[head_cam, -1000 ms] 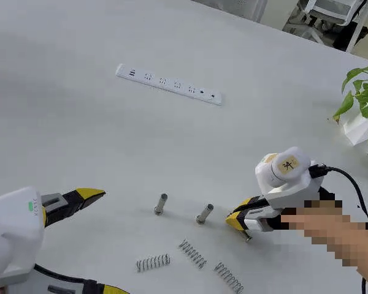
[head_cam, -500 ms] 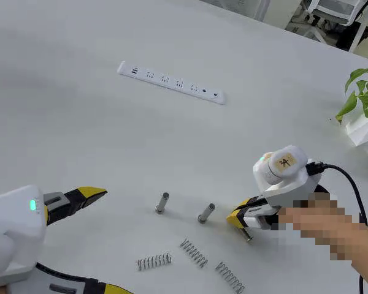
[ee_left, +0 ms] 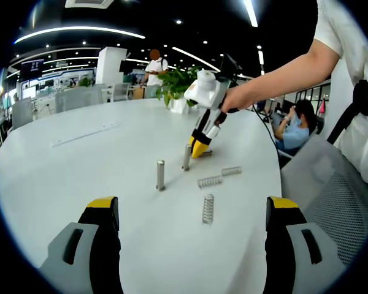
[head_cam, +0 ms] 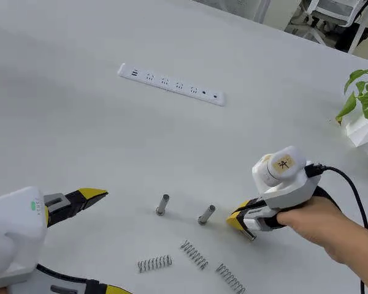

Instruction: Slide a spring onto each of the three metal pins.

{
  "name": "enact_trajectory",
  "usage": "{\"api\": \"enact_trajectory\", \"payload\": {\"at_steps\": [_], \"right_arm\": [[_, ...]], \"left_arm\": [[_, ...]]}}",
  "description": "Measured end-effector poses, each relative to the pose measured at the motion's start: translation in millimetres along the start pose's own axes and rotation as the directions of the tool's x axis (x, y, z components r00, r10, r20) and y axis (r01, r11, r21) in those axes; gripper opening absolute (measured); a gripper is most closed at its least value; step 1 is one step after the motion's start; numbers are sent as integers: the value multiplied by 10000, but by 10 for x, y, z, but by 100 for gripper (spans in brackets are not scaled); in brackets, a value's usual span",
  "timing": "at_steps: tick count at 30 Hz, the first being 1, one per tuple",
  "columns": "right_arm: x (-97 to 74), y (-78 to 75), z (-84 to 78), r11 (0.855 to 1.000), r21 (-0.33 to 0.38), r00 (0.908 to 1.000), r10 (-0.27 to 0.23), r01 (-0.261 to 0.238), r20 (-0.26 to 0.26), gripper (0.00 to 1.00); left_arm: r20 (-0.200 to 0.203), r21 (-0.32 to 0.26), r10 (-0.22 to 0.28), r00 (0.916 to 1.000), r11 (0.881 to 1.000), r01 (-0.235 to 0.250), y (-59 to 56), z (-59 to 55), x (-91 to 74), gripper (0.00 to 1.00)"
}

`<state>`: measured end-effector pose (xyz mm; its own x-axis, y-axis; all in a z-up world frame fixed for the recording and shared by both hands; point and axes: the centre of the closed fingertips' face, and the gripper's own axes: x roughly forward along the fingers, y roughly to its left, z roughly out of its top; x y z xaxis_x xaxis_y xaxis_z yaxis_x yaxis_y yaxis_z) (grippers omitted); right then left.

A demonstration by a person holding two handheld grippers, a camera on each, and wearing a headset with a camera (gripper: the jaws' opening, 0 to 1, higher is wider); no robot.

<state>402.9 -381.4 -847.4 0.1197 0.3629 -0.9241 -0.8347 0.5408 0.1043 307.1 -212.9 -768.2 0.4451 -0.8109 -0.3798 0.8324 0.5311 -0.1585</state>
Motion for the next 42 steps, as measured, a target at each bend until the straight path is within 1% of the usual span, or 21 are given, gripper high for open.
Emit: {"api": "enact_trajectory", "payload": {"at_steps": [6, 16, 22, 32, 42], "right_arm": [[-6, 29, -11, 9998, -190, 10000, -5, 4, -66, 4], [-95, 66, 56, 9997, -232, 9996, -19, 25, 276, 4], [-203, 63, 78, 9997, -195, 9982, -127, 139, 578, 4], [-336, 72, 55, 9995, -150, 9959, -273, 287, 858, 4], [-423, 93, 23, 9992, -174, 9951, -330, 347, 933, 4]], "left_arm": [[-14, -17, 3, 10000, 10000, -3, 2, 0, -12, 99], [-49, 68, -82, 10000, 9999, 82, -5, 7, -9, 99], [-94, 103, -130, 9999, 9999, 131, -13, 2, -6, 99], [-56, 129, -164, 9999, 9998, 164, -19, 20, 5, 99], [-33, 140, -176, 9998, 9997, 177, -28, 29, 1, 99]]}}
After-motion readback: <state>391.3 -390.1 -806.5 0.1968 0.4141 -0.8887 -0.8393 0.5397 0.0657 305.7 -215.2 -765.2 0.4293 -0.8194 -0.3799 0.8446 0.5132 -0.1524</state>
